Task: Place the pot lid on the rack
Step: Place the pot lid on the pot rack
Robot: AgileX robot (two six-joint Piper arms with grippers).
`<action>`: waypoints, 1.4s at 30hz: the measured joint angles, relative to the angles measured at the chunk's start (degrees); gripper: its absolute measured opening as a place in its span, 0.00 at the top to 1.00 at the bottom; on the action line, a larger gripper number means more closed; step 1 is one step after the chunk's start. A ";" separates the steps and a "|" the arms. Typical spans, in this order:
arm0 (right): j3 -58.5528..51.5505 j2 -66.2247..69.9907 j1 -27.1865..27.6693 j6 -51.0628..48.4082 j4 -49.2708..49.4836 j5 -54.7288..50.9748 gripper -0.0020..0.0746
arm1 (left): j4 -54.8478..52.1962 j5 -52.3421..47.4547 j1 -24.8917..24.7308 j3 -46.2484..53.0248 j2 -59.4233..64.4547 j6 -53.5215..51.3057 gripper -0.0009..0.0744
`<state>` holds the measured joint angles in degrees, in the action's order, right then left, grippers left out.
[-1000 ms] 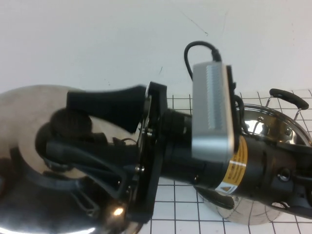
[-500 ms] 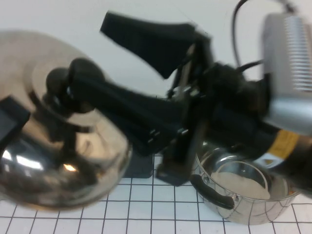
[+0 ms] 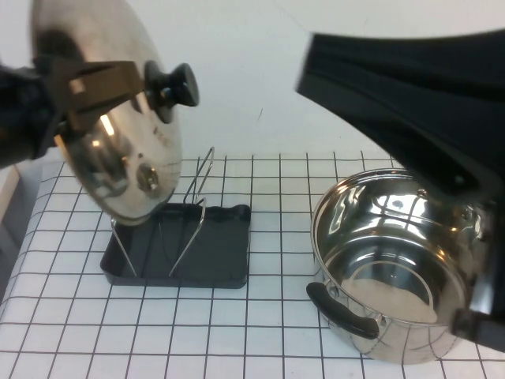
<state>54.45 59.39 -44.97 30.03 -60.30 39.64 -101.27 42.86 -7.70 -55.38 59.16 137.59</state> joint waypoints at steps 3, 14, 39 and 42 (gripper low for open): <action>0.00 -3.24 0.00 10.51 -10.46 -4.64 0.96 | 0.00 2.37 0.00 -3.22 7.43 -0.97 0.85; -2.56 -8.94 0.00 44.15 -40.11 -5.56 0.97 | 0.00 4.26 0.00 -8.50 24.09 -5.70 0.85; -12.55 -8.94 0.00 46.88 -41.14 -9.22 0.97 | 0.00 2.82 0.00 -8.75 27.09 -18.70 0.85; -12.55 -8.94 0.00 46.88 -41.14 -10.29 0.97 | 0.00 3.91 0.00 -8.75 28.19 -20.21 0.85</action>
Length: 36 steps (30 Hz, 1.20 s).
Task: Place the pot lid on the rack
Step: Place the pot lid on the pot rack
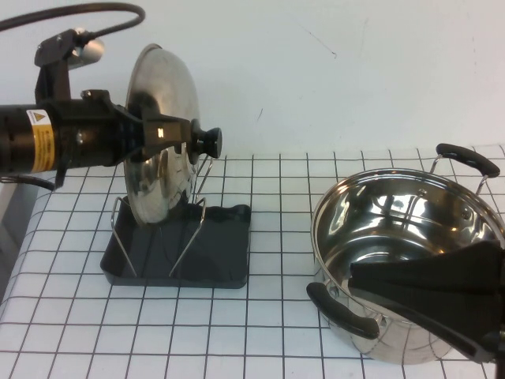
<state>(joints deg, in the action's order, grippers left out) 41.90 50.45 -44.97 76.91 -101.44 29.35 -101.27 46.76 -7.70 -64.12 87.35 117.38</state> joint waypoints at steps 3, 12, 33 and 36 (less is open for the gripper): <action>0.00 0.00 0.00 0.00 0.00 -0.75 0.97 | 0.00 0.34 0.00 0.00 0.71 -1.68 0.85; 0.00 0.00 0.00 0.00 0.00 -1.61 0.97 | 0.00 -0.49 0.00 4.85 1.04 -8.69 0.85; 0.00 0.00 0.00 0.00 0.00 -1.96 0.97 | 0.00 -5.14 -0.03 6.70 3.17 -9.28 0.85; 0.00 0.00 0.00 0.00 0.00 -1.96 0.97 | 0.00 -4.43 -0.03 6.70 3.17 -9.28 0.85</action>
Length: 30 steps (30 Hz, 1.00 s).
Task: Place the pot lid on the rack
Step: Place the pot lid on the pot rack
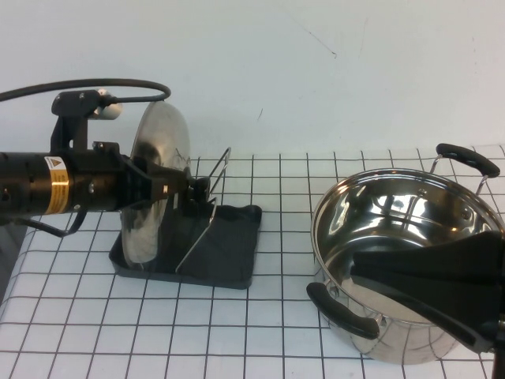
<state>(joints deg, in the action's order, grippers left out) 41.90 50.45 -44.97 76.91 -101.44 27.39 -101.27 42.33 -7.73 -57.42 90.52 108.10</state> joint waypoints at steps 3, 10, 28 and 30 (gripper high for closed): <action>0.00 0.00 0.00 0.00 0.00 0.00 0.97 | 0.00 0.15 0.00 0.00 0.00 0.00 0.85; 0.00 0.00 0.00 0.00 0.00 -0.22 0.97 | 2.57 0.39 0.00 0.00 0.00 0.00 0.85; -0.02 2.53 0.00 -0.10 0.00 -1.34 0.97 | 7.10 6.16 -0.22 0.00 0.00 -6.16 0.85; -0.02 2.53 0.00 -0.10 0.00 -1.34 0.97 | 6.82 5.96 -0.22 0.00 0.00 -6.27 0.85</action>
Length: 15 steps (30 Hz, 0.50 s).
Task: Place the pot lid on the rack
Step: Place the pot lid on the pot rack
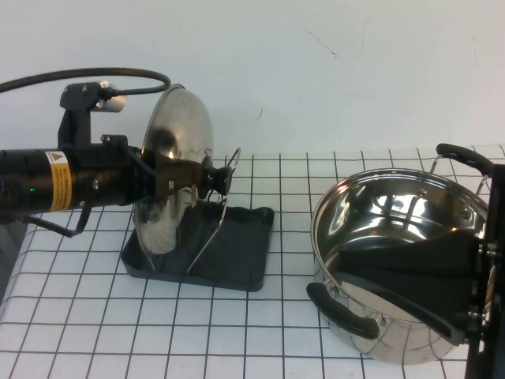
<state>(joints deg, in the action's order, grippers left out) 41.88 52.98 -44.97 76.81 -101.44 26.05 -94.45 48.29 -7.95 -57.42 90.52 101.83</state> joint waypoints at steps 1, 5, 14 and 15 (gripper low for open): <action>0.00 0.00 0.00 0.00 0.00 0.00 0.97 | 0.00 0.00 0.00 0.00 0.00 0.00 0.85; 0.00 0.00 0.00 0.00 0.00 -0.11 0.97 | 0.00 0.00 0.00 0.00 0.00 -1.13 0.85; 0.00 0.00 0.00 0.00 0.00 -0.11 0.97 | -3.40 -4.85 -5.65 0.00 0.00 -6.29 0.85; 0.00 0.00 0.00 0.00 0.00 -0.11 0.97 | -4.50 -5.58 -6.10 0.00 0.00 -6.28 0.85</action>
<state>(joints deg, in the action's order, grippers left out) 41.88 52.98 -44.97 76.81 -101.44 25.94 -98.95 42.70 -14.05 -57.42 90.52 95.56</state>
